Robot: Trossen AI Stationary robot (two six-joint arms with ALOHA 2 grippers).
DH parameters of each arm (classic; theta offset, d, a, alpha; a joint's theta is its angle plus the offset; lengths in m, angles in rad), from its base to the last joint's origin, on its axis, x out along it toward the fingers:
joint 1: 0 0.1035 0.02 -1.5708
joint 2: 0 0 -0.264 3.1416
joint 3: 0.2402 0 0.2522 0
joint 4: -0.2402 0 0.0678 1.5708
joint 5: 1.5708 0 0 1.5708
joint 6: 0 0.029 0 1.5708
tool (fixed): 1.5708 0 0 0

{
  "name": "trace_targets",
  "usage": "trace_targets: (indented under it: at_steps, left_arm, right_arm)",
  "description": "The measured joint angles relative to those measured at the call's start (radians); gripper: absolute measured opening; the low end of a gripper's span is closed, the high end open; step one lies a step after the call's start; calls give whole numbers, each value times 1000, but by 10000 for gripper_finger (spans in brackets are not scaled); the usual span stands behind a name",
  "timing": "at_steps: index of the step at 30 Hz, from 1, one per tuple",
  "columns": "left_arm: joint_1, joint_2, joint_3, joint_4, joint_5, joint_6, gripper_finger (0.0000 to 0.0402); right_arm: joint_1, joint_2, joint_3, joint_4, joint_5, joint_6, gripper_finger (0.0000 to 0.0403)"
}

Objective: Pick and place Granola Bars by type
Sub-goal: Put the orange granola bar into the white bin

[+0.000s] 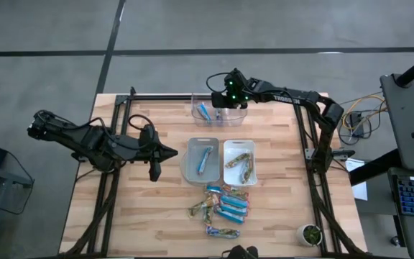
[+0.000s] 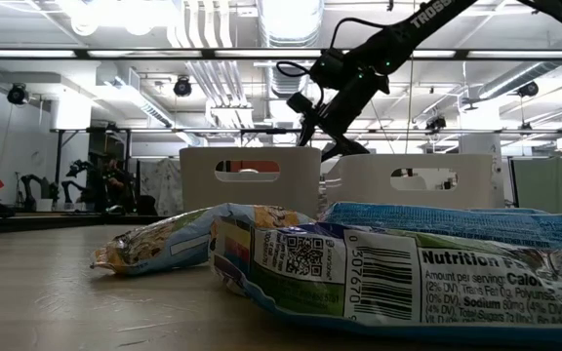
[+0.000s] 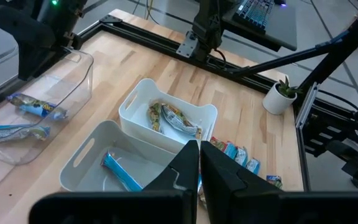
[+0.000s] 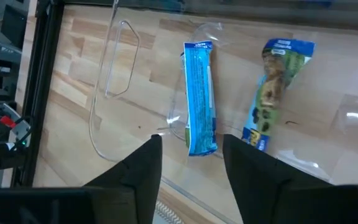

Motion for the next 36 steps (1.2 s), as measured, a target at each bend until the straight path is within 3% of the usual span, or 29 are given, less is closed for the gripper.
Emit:
trace_targets:
  at_steps: [10,20,23,31,36]
  left_arm:
    - [0,0,0,0,0,0,0]
    - [0,0,0,0,0,0,0]
    - [0,0,0,0,0,4,0]
    - [0,0,0,2,0,-13,0]
    - [0,0,0,10,1,-112,0]
  right_arm:
    - [4,-4,0,0,-42,-46,141]
    - [90,-131,-1,-6,-129,-197,34]
    - [135,-202,-1,-21,-135,-239,13]
    - [317,-386,-1,-117,-121,-338,9]
    - [492,-473,-4,-189,19,-409,9]
